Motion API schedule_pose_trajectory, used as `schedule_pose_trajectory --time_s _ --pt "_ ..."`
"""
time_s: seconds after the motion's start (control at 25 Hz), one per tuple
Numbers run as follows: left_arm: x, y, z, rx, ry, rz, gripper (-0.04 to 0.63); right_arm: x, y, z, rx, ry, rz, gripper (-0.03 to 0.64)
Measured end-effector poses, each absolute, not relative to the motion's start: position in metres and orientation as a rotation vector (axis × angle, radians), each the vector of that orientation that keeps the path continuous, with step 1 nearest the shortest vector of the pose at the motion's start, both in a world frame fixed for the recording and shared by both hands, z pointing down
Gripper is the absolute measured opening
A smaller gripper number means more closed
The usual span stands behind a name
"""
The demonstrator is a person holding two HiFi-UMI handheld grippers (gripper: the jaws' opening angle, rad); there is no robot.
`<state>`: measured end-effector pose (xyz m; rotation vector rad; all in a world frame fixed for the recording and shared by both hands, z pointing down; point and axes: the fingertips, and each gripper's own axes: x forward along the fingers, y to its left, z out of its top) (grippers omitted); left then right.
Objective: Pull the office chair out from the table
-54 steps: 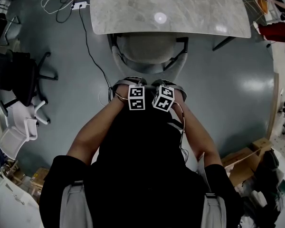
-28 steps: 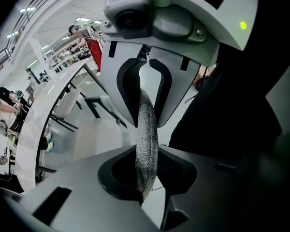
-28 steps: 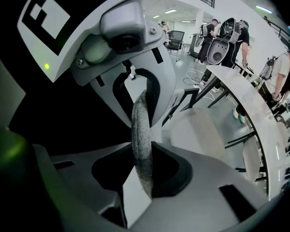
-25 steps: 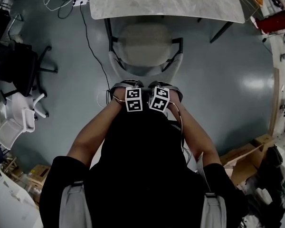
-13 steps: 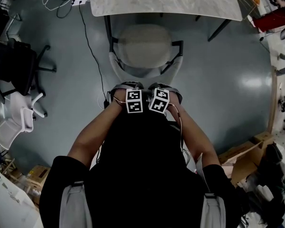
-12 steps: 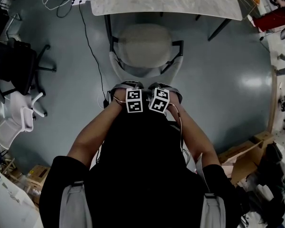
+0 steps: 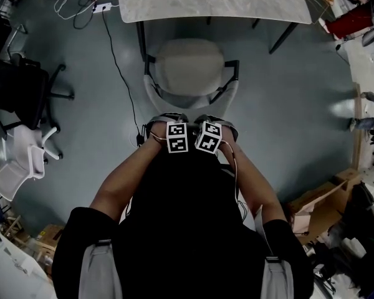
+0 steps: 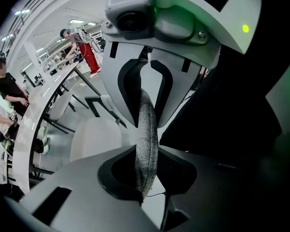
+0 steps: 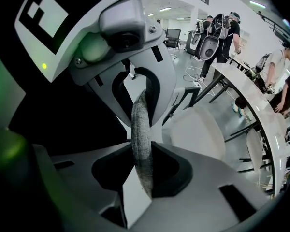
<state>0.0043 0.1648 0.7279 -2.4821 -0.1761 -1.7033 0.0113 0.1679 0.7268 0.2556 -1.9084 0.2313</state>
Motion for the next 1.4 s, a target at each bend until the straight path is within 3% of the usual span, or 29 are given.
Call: schedule_pose_trajectory --time_s 0.76,1.4 --pt "-0.013 0.215 0.725 -2.46 -0.237 -1.689 0.078 -0.006 0.218 0.724 0.332 -1.903 0.265 0.098" --pt "0.013 0.257 0.726 -2.482 -0.219 -1.755 0.08 0.021 0.26 0.724 0.233 -1.924 0.247 0.098"
